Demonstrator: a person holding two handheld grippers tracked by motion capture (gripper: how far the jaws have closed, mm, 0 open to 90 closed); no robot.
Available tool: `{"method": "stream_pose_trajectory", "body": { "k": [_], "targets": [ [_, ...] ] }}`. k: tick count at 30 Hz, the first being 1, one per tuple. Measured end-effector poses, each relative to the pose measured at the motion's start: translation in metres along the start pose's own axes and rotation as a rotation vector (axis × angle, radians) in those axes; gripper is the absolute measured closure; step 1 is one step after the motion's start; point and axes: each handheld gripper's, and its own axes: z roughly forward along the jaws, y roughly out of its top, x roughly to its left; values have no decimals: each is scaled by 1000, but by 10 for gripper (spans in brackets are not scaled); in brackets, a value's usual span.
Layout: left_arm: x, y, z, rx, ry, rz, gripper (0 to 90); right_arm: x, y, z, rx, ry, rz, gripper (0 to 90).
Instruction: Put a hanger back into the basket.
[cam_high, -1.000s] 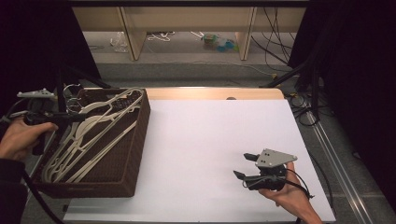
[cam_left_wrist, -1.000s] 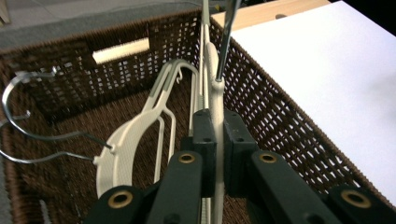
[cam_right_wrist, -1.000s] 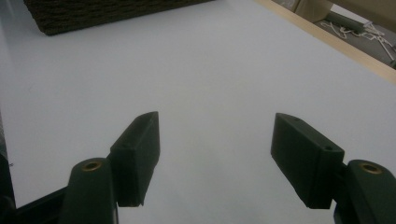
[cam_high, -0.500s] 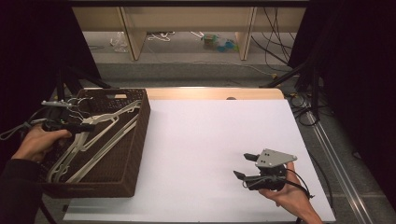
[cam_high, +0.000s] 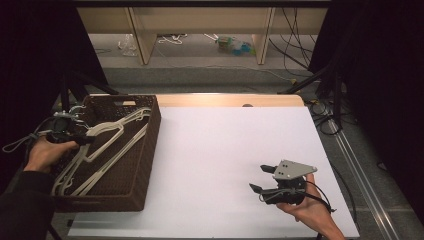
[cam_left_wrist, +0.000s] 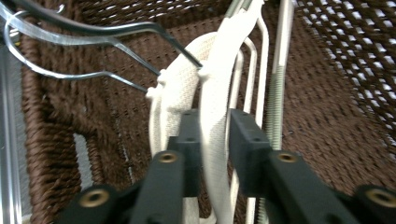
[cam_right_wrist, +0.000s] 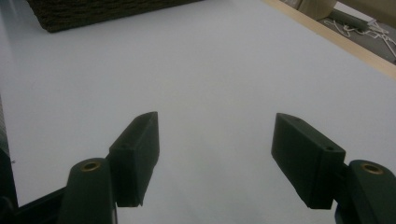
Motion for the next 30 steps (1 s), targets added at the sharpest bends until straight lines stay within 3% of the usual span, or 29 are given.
{"method": "stream_pose_trajectory", "body": {
  "k": [4, 8, 13, 15, 16, 19, 30],
  "targets": [
    [0, 0, -5, -8, 2, -38, 599, 0, 0, -1, 9, 5, 2, 330],
    [-4, 4, -23, -16, 43, -28, 457, 0, 0, 0, -1, 1, 6, 322],
    [-22, 9, -50, -125, 29, 1, 379, -1, 0, 1, -2, -1, 10, 312],
    [-35, 9, -58, -178, 3, 14, 374, -1, -1, 1, -4, -1, 14, 310],
    [-45, 10, -61, -223, -8, 0, 366, -2, -1, 1, -6, -4, 15, 310],
    [-71, 9, -73, -297, -35, 35, 354, -4, -1, 1, -15, -10, 25, 305],
    [-168, -6, -84, -382, -189, 161, 311, -7, 1, -1, -66, -27, 62, 270]
  ]
}}
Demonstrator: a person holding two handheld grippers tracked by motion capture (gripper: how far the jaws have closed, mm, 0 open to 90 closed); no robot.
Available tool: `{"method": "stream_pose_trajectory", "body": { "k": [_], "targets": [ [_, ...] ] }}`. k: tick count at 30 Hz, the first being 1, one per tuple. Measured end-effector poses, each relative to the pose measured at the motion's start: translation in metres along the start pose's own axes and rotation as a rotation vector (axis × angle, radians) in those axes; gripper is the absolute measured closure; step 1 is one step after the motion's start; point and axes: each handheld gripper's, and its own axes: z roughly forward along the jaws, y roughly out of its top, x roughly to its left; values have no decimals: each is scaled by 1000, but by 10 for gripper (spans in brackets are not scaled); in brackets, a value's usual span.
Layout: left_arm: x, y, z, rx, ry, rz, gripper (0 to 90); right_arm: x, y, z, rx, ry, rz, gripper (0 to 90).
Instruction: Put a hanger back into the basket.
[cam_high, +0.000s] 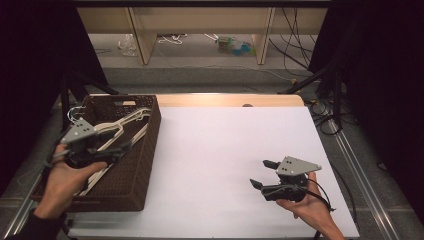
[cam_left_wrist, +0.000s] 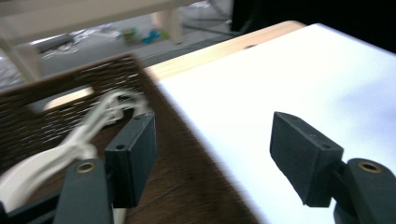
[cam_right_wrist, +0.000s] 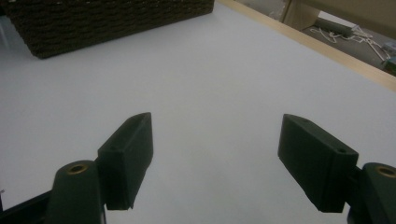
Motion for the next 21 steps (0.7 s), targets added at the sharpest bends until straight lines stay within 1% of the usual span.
{"method": "stream_pose_trajectory", "body": {
  "k": [1, 2, 3, 5, 6, 8, 9, 10, 12, 13, 14, 16, 17, 18, 19, 20, 21],
  "targets": [
    [-9, -2, 2, 3, -11, 16, 301, 0, 0, 0, -15, -8, 19, 267],
    [-17, -3, 3, 3, -28, 32, 299, -1, 0, -2, -15, -1, 28, 266],
    [-24, -4, 3, 1, -47, 47, 300, -2, 1, -2, -22, -8, 33, 264],
    [-37, -7, 4, -20, -70, 31, 299, -2, 1, -3, -37, -15, 35, 262],
    [-42, -8, 3, -28, -73, 35, 299, -1, 1, -3, -40, -14, 36, 262],
    [-52, -13, 2, -40, -76, 46, 297, 0, 2, -4, -28, -12, 45, 257],
    [-57, -15, 2, -43, -77, 42, 291, 0, 2, -5, -38, -21, 39, 256],
    [-60, -18, 2, -48, -78, 56, 288, 1, 3, -6, -41, -17, 51, 256],
    [-68, -22, 2, -47, -89, 55, 287, 3, 3, -8, -59, -26, 59, 253],
    [-73, -25, 2, -51, -99, 55, 285, 4, 3, -8, -70, -16, 77, 250],
    [-77, -27, 2, -55, -99, 69, 282, 5, 3, -11, -73, -24, 86, 249],
    [-86, -33, 3, -59, -109, 70, 272, 6, 3, -13, -112, -35, 93, 249],
    [-90, -36, 5, -64, -117, 75, 266, 7, 3, -16, -113, -49, 95, 246],
    [-95, -40, 6, -66, -114, 81, 266, 9, 3, -17, -114, -39, 111, 245],
    [-99, -43, 9, -65, -111, 88, 263, 10, 2, -19, -116, -49, 120, 243],
    [-102, -48, 11, -60, -110, 92, 257, 10, 1, -21, -130, -61, 117, 241],
    [-106, -52, 14, -50, -115, 99, 256, 11, 0, -20, -143, -52, 134, 241]
  ]
}}
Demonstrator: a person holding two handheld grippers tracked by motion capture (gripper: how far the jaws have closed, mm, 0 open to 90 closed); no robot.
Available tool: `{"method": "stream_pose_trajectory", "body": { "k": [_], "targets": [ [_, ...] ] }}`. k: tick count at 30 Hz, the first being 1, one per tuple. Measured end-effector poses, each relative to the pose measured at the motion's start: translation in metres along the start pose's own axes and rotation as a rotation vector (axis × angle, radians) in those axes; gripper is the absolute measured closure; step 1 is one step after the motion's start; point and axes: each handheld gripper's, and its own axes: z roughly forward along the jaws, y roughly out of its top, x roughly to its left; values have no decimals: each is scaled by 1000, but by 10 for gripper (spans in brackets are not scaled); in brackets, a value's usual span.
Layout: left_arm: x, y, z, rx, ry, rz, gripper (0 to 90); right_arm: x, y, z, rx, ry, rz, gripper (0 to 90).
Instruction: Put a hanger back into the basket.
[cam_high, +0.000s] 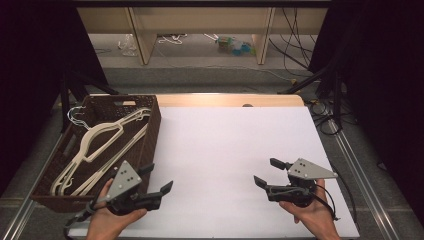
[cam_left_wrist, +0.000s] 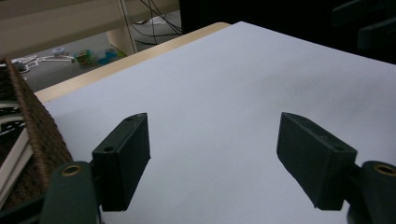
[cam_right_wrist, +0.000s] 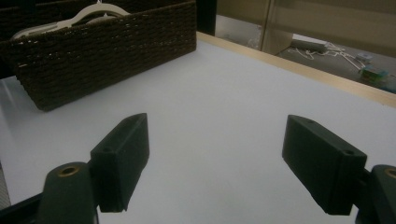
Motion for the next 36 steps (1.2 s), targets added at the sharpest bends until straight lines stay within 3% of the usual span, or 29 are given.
{"method": "stream_pose_trajectory", "body": {
  "k": [2, 3, 7, 8, 11, 17, 19, 22, 24, 30, 36],
  "targets": [
    [-9, -7, 7, 13, 6, 1, 255, 1, -1, -4, 6, -12, 6, 241],
    [-12, -11, 10, 10, 15, 27, 246, 2, -2, -5, -1, -20, 13, 240],
    [-17, -28, 22, 8, -70, -117, 251, 5, -5, -11, -11, -27, 16, 238],
    [-17, -31, 26, 22, -78, -132, 251, 5, -6, -12, -12, -26, 20, 238],
    [-18, -35, 27, 21, -24, -65, 247, 8, -9, -16, -39, -37, 28, 236],
    [-13, -33, 24, -27, -15, -43, 247, 9, -15, -23, -42, -51, 30, 234],
    [-12, -33, 22, -47, -21, -41, 243, 10, -17, -24, -47, -43, 49, 234],
    [-9, -32, 20, -69, -44, -56, 234, 9, -18, -24, -44, -49, 31, 233],
    [-8, -32, 19, -80, -39, -57, 231, 10, -18, -25, -39, -59, 40, 233],
    [-6, -32, 18, -73, -40, -50, 229, 9, -20, -23, -35, -47, 40, 225],
    [-4, -33, 17, -73, -39, -69, 217, 8, -22, -20, -29, -44, 34, 197]
  ]
}}
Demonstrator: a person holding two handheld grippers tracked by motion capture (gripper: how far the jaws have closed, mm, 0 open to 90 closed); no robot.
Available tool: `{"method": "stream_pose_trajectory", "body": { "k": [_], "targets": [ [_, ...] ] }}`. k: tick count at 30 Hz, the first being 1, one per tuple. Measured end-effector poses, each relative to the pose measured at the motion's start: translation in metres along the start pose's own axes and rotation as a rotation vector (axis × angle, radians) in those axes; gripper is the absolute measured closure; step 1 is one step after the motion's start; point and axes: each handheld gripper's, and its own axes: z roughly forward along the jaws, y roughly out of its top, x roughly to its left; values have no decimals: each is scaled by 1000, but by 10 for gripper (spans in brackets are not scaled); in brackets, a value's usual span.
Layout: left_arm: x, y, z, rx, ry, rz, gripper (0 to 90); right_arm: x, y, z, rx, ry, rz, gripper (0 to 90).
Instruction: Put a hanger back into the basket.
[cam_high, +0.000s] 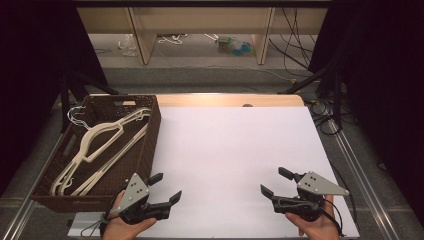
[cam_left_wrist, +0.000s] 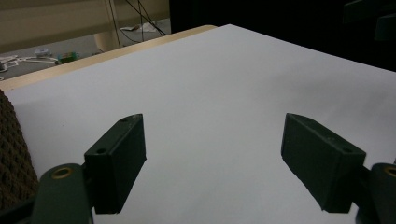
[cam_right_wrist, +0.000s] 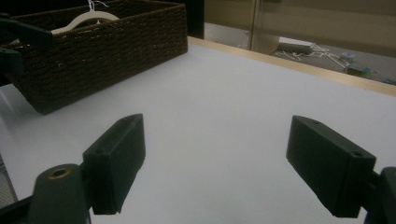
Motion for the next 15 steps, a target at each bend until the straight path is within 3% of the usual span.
{"method": "stream_pose_trajectory", "body": {
  "k": [1, 3, 4, 7, 10, 12, 15],
  "targets": [
    [2, 0, 0, -2, -6, 17, 212, 0, 0, 0, 4, -1, 6, 182],
    [1, 0, 0, -2, -7, -9, 194, 1, 0, 0, 3, 0, 12, 173],
    [2, 0, 0, -2, -7, 9, 188, 1, 0, 0, -4, -11, 15, 173],
    [2, -1, 2, -10, -14, -10, 183, 0, 0, 1, -4, -8, 6, 173],
    [5, 0, 0, -2, -6, 12, 182, 0, -1, 2, 0, -6, 4, 173],
    [5, -1, 1, -15, -6, -10, 182, 0, -1, 3, -7, -1, 8, 173],
    [8, 0, 0, -13, -4, 4, 182, 0, -1, 2, 8, -1, 8, 173]
  ]
}}
